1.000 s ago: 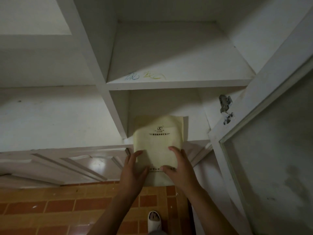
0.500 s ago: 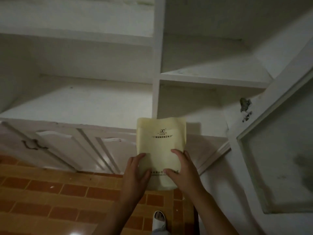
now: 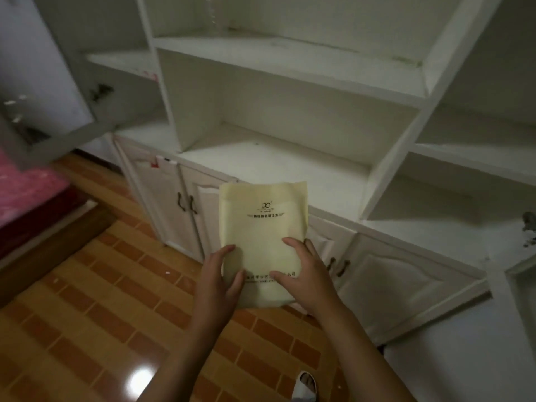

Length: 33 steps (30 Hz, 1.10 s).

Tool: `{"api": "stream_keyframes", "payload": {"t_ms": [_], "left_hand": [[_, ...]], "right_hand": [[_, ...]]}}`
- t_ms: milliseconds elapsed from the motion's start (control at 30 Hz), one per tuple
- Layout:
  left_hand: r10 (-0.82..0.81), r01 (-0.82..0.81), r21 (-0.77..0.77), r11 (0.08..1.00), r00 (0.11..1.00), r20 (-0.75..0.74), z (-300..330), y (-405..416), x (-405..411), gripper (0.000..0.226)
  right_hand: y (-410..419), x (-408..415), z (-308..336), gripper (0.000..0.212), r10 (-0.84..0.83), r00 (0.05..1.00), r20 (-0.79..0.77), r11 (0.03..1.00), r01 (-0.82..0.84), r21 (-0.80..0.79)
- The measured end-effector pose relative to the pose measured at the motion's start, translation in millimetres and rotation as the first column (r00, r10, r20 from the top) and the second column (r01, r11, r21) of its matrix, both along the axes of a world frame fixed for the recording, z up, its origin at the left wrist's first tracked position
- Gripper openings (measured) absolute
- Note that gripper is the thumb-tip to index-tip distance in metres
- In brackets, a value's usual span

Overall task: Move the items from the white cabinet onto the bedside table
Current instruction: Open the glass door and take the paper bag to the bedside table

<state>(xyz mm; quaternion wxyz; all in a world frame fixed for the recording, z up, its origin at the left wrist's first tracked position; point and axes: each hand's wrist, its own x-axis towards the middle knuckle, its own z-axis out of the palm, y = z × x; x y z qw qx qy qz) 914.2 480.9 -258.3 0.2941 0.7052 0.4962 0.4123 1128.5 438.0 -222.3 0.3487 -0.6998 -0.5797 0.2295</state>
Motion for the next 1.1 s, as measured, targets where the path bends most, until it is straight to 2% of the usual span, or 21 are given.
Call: {"api": "stream_keyframes", "payload": {"t_ms": [200, 400, 500, 767, 1100], "left_hand": [[0.216, -0.218, 0.055, 0.974, 0.976, 0.041, 16, -21, -129, 0.051], [0.460, -0.464, 0.069, 0.883, 0.886, 0.061, 35, -59, -247, 0.048], [0.574, -0.581, 0.073, 0.810, 0.812, 0.105, 43, -82, -296, 0.048], [0.816, -0.823, 0.041, 0.567, 0.568, 0.108, 47, -159, -405, 0.044], [0.968, -0.971, 0.039, 0.235, 0.237, 0.077, 53, -205, -519, 0.044]], "right_hand": [[24, -124, 13, 0.070, 0.228, 0.974, 0.007, 0.971, -0.228, 0.074], [38, -249, 29, 0.076, 0.443, 0.894, 0.063, 0.887, -0.447, 0.111], [44, -305, 41, 0.075, 0.557, 0.827, 0.080, 0.817, -0.563, 0.126], [42, -455, 52, 0.073, 0.822, 0.549, 0.151, 0.538, -0.835, 0.113], [42, -631, 45, 0.072, 0.962, 0.248, 0.118, 0.233, -0.964, 0.131]]}}
